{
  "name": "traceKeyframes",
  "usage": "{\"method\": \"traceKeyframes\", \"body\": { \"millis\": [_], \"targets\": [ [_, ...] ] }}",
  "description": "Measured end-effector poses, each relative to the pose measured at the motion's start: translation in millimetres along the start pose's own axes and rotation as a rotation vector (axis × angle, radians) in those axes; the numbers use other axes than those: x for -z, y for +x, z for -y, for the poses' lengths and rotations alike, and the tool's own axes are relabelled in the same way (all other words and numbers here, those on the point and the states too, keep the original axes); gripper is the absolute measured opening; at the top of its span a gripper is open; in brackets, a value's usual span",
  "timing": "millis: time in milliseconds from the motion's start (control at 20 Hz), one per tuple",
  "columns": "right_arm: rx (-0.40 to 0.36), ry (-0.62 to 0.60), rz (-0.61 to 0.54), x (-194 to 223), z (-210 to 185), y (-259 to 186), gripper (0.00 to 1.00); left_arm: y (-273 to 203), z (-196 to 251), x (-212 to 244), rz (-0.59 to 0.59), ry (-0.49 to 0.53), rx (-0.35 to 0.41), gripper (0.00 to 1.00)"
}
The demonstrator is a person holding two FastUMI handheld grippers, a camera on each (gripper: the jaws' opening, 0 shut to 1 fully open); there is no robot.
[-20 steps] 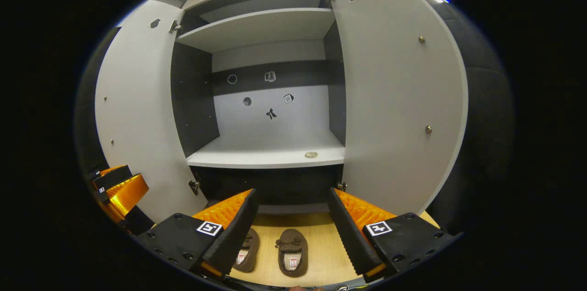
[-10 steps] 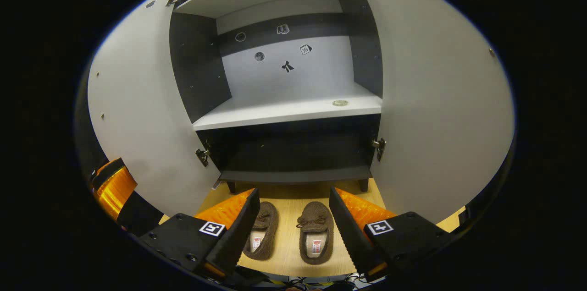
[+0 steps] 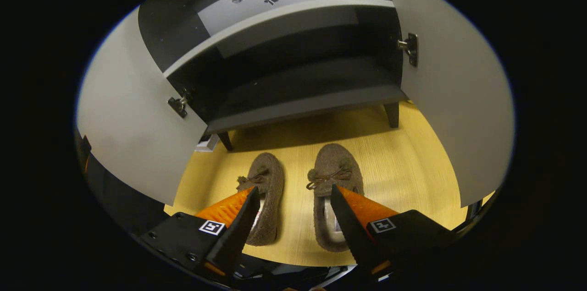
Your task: Grab one shoe with the right hand and put it into the shoe cabinet, grab the other shoe with the left hand and put it into the shoe cabinet; then close the right door with the right hand and the left door with the left hand.
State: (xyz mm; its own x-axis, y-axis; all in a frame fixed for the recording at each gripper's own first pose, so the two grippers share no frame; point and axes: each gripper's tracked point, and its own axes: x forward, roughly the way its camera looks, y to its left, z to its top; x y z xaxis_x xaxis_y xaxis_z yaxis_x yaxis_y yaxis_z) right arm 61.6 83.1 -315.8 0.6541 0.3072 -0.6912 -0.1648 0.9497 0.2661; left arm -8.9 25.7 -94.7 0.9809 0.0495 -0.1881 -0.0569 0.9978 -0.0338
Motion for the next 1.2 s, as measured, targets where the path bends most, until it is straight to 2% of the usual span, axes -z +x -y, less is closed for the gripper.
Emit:
{"method": "traceKeyframes", "body": {
  "millis": [350, 700, 800, 850, 900, 950, 1000, 1100, 1150, 1200],
  "targets": [
    [0.067, -0.07, -0.12, 42, 8, 52, 0.99, -3, 0, 15, -0.034, 0.015, 0.013, 0.87],
    [0.214, -0.116, -0.105, 40, 24, 102, 0.99, 0, 1, 23, -0.058, 0.04, 0.028, 0.87],
    [0.27, -0.124, -0.095, 35, 35, 107, 0.89, 3, 8, 18, -0.042, 0.053, 0.049, 0.87],
    [0.29, -0.135, -0.101, 35, 40, 107, 0.77, 6, 12, 16, -0.035, 0.058, 0.06, 0.87],
    [0.311, -0.153, -0.1, 35, 46, 104, 0.59, 8, 17, 14, -0.03, 0.062, 0.072, 0.87],
    [0.317, -0.166, -0.105, 34, 51, 102, 0.49, 10, 22, 12, -0.025, 0.066, 0.082, 0.87],
    [0.304, -0.177, -0.107, 35, 51, 104, 0.25, 12, 25, 10, -0.019, 0.069, 0.091, 0.87],
    [0.284, -0.187, -0.116, 34, 51, 100, 0.28, 13, 32, 6, -0.009, 0.074, 0.104, 0.87],
    [0.272, -0.181, -0.123, 36, 50, 101, 0.15, 13, 33, 5, -0.007, 0.076, 0.107, 0.87],
    [0.26, -0.18, -0.115, 34, 50, 102, 0.12, 13, 34, 5, -0.005, 0.075, 0.109, 0.87]
  ]
}}
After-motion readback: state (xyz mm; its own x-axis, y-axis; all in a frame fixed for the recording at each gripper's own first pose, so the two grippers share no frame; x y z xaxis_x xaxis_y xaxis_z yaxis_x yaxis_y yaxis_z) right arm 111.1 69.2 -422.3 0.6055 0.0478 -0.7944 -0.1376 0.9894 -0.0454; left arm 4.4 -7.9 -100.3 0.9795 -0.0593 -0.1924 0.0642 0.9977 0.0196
